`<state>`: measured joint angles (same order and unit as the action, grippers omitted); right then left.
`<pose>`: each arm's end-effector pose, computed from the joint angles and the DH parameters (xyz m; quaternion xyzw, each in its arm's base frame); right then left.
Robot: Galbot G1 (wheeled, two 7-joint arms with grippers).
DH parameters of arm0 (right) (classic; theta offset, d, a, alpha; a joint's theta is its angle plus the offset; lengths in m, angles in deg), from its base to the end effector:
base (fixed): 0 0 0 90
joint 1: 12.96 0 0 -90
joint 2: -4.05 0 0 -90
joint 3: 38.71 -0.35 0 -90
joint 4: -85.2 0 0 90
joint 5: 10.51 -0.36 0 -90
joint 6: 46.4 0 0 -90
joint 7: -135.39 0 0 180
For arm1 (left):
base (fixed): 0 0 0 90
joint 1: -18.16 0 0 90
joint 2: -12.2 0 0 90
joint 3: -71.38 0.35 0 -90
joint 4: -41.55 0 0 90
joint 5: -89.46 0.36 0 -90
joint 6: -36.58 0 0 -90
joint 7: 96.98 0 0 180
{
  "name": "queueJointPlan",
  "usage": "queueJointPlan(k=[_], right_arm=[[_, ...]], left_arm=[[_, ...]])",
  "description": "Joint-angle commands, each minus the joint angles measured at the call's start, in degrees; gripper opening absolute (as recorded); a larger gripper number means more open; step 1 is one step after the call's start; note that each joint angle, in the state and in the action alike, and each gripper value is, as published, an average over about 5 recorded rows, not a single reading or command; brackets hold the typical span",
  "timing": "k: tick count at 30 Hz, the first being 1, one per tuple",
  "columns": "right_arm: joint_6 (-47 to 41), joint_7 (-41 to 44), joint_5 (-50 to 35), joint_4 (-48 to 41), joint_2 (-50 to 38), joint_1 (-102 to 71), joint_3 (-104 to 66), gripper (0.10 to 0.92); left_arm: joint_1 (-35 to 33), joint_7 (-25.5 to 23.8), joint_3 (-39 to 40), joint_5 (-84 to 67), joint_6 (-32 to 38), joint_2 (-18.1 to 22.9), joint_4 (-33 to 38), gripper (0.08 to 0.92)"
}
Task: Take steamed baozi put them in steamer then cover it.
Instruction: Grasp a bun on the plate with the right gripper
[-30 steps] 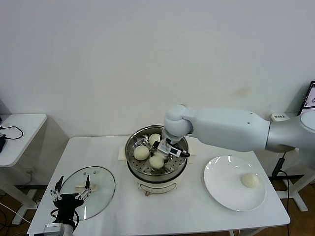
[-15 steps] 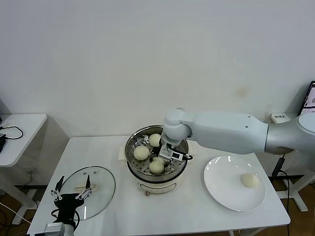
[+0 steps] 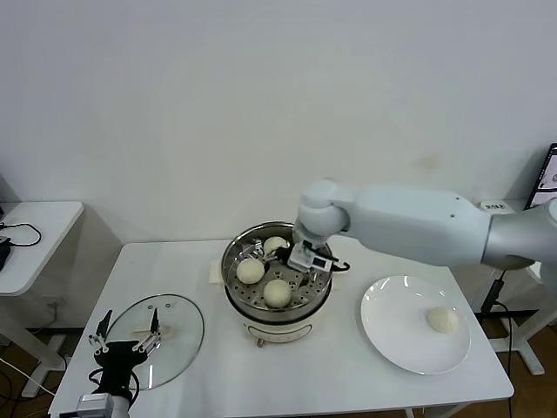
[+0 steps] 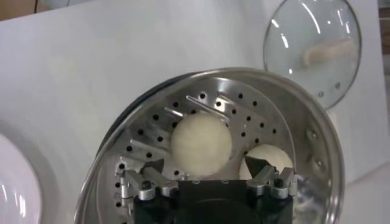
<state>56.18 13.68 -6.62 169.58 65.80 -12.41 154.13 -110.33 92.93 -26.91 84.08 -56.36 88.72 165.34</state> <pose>0.5054 0.1254 -0.0748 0.6510 -0.2300 0.7232 0.0145 0.1473 0.0769 -0.2904 0.0787 -0.9911 -0.0952 0.0501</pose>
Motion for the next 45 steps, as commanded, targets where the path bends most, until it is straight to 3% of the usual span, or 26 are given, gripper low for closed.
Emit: queueJointPlan(k=[1,13,23,33,45], right_arm=[[-5.1,2.7,-3.4,-0.5,-7.7,2.9,-4.3,0.823],[-25.3,7.0,-12.4,3.4,-25.8,1.8,-8.4,0.823],[-24.4,7.0,-2.2,1.1,-38.2,-15.3,-18.5,0.823],[-22.7,7.0,4.9,-1.2,-41.3,-39.4,-37.9,0.823],[-23.1,6.5,10.5,-6.3,-37.0,-48.5,-45.4,0.823]], left_arm=[[0.3,0.0,0.5,0.3,-0.2,-0.5,-0.1,0.823],[0.6,0.0,1.4,0.0,-0.1,-2.5,-0.6,0.823],[1.1,0.0,2.0,-0.2,-0.2,-3.5,-1.4,0.823],[1.5,0.0,3.0,0.6,-0.5,-3.4,-1.7,0.823],[0.6,0.1,2.6,1.1,-0.5,-2.8,-1.2,0.823]])
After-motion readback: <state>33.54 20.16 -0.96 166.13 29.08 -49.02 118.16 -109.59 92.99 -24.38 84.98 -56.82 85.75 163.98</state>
